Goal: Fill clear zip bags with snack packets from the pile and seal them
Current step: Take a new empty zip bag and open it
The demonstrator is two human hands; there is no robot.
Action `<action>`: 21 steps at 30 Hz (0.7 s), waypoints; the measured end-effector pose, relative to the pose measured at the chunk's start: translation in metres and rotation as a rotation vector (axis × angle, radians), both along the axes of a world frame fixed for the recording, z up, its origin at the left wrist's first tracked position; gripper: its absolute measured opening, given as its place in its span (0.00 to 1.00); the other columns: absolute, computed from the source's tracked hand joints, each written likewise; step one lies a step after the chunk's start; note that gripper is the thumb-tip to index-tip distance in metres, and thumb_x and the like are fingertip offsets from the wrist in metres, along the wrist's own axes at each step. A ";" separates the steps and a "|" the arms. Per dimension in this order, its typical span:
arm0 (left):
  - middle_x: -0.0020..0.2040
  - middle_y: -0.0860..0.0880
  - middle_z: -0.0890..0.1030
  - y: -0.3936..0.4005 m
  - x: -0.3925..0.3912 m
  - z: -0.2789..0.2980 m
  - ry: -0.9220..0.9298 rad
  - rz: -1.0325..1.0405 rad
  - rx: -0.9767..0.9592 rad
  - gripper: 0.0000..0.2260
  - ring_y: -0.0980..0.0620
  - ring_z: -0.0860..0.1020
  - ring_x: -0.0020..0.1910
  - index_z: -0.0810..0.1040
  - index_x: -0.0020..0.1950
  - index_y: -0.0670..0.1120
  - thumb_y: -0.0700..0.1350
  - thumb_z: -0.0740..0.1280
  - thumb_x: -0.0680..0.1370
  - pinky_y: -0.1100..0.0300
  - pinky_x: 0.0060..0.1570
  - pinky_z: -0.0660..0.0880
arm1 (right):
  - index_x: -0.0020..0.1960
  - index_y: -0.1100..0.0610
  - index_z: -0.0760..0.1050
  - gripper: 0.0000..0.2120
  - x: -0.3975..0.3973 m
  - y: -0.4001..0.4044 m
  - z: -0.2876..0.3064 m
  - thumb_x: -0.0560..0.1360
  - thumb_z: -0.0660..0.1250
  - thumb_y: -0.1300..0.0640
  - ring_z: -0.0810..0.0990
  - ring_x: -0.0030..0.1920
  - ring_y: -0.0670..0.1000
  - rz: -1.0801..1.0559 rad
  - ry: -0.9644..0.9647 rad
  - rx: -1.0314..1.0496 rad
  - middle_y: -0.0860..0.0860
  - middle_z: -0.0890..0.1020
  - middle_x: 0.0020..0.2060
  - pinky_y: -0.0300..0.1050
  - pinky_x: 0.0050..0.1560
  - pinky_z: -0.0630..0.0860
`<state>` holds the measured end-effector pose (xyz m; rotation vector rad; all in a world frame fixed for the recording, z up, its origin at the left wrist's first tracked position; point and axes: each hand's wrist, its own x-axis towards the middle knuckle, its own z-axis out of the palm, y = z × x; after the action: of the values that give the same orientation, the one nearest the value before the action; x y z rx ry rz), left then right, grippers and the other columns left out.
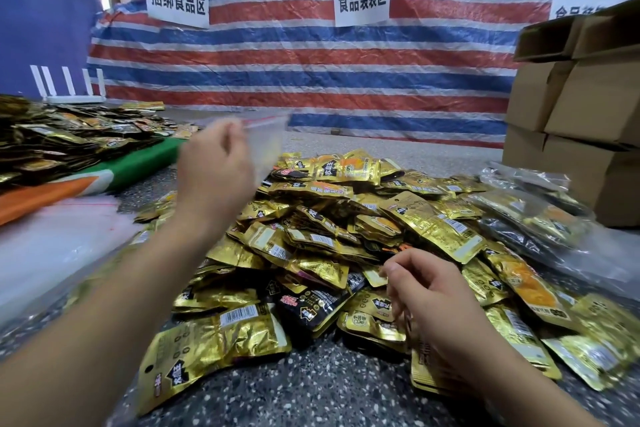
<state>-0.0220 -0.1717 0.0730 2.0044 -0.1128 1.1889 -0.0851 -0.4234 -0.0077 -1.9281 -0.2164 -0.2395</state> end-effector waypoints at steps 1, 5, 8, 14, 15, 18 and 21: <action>0.35 0.45 0.78 -0.021 -0.005 -0.004 -0.011 -0.102 0.006 0.14 0.57 0.69 0.25 0.76 0.43 0.49 0.46 0.55 0.85 0.56 0.23 0.67 | 0.41 0.54 0.80 0.12 0.000 -0.001 0.002 0.81 0.64 0.58 0.79 0.29 0.51 -0.006 0.044 0.084 0.53 0.81 0.31 0.44 0.30 0.75; 0.51 0.45 0.84 -0.079 -0.029 -0.038 0.068 -0.418 0.156 0.17 0.59 0.79 0.39 0.78 0.63 0.45 0.50 0.54 0.84 0.59 0.39 0.78 | 0.50 0.63 0.79 0.13 0.005 0.000 0.010 0.83 0.59 0.56 0.80 0.31 0.52 -0.001 0.231 0.430 0.55 0.83 0.35 0.42 0.31 0.76; 0.57 0.50 0.83 -0.094 -0.039 -0.060 0.144 -0.567 0.277 0.16 0.57 0.79 0.54 0.77 0.66 0.48 0.49 0.55 0.84 0.59 0.54 0.75 | 0.52 0.64 0.76 0.20 0.009 0.002 0.014 0.84 0.55 0.49 0.78 0.28 0.53 0.007 0.341 0.614 0.57 0.81 0.33 0.43 0.26 0.73; 0.56 0.52 0.82 -0.106 -0.056 -0.077 0.228 -0.781 0.406 0.14 0.56 0.76 0.55 0.78 0.64 0.46 0.45 0.56 0.83 0.60 0.58 0.72 | 0.51 0.61 0.78 0.30 0.012 -0.009 0.013 0.82 0.50 0.37 0.72 0.24 0.50 0.029 0.362 0.669 0.55 0.78 0.30 0.40 0.21 0.69; 0.57 0.50 0.81 -0.106 -0.057 -0.078 0.234 -0.790 0.410 0.14 0.56 0.76 0.56 0.78 0.64 0.46 0.44 0.57 0.83 0.61 0.59 0.70 | 0.51 0.61 0.78 0.30 0.012 -0.009 0.013 0.81 0.51 0.37 0.72 0.24 0.50 0.020 0.361 0.657 0.55 0.77 0.30 0.40 0.21 0.69; 0.63 0.51 0.77 -0.105 -0.058 -0.078 0.272 -0.782 0.429 0.15 0.57 0.73 0.63 0.75 0.69 0.46 0.45 0.57 0.84 0.62 0.64 0.67 | 0.54 0.61 0.77 0.26 0.014 -0.012 0.013 0.82 0.54 0.39 0.73 0.23 0.50 -0.041 0.343 0.654 0.55 0.77 0.29 0.39 0.21 0.68; 0.68 0.53 0.70 -0.103 -0.057 -0.078 0.302 -0.776 0.428 0.16 0.58 0.69 0.67 0.72 0.71 0.52 0.49 0.55 0.84 0.63 0.67 0.66 | 0.53 0.63 0.77 0.18 0.016 -0.015 0.014 0.82 0.57 0.49 0.74 0.23 0.50 -0.106 0.316 0.631 0.55 0.77 0.30 0.39 0.21 0.69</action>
<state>-0.0794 -0.2751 -0.0049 2.1487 -0.9607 0.3773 -0.0691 -0.4385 0.0060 -1.3242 0.1600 -0.0565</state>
